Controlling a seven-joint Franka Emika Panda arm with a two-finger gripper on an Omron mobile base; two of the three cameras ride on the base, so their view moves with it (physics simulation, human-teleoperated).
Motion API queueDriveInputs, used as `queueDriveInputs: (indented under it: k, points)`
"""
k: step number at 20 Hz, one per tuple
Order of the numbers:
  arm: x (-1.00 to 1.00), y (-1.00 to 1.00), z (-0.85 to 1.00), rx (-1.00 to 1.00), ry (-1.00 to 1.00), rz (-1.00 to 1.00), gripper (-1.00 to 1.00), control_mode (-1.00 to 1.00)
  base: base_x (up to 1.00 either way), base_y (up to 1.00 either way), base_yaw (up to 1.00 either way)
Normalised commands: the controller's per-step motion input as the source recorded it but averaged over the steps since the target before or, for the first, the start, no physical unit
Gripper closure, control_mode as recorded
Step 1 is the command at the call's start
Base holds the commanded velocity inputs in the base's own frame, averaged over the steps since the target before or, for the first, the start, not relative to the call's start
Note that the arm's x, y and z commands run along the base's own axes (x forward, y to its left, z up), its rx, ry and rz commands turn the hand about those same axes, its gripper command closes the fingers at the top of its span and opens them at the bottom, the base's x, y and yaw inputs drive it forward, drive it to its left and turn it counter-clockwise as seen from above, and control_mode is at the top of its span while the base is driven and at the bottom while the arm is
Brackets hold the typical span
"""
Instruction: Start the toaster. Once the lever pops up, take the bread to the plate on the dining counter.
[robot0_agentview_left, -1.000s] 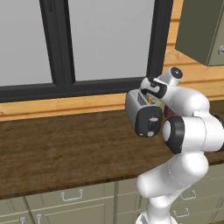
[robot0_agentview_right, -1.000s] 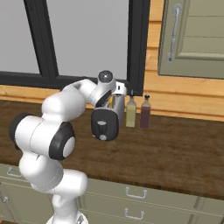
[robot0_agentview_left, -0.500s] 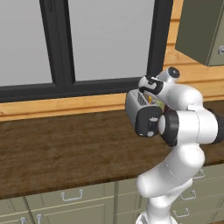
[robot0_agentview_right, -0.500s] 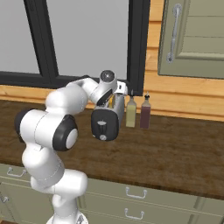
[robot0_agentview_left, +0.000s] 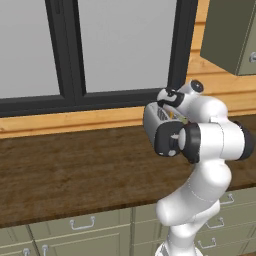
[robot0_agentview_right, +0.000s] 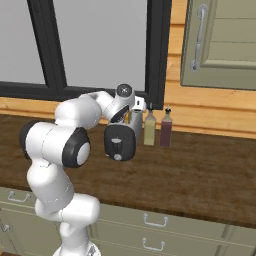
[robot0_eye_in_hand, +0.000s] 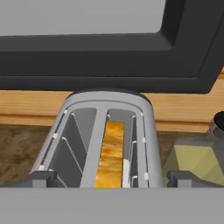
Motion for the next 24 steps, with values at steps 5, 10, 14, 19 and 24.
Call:
queueDriveInputs:
  k: [5, 10, 14, 19, 24]
  points:
    - [0.0, 0.0, -0.14, 0.0, 0.0, 0.0, -1.0, -1.0, 0.0, 0.0, 0.0]
    - [0.0, 0.0, -0.02, 0.0, 0.0, 0.0, 1.0, -1.0, 0.0, 0.0, 0.0]
    - [-0.04, 0.0, 0.0, 0.0, -0.01, 0.0, 1.0, -1.0, 0.0, 0.0, 0.0]
    - [-0.07, 0.0, 0.02, 0.0, -0.03, 0.0, 1.0, -1.0, 0.0, 0.0, 0.0]
    - [-0.2, 0.0, 0.61, -0.01, -0.04, 0.0, 1.0, -1.0, 0.0, 0.0, 0.0]
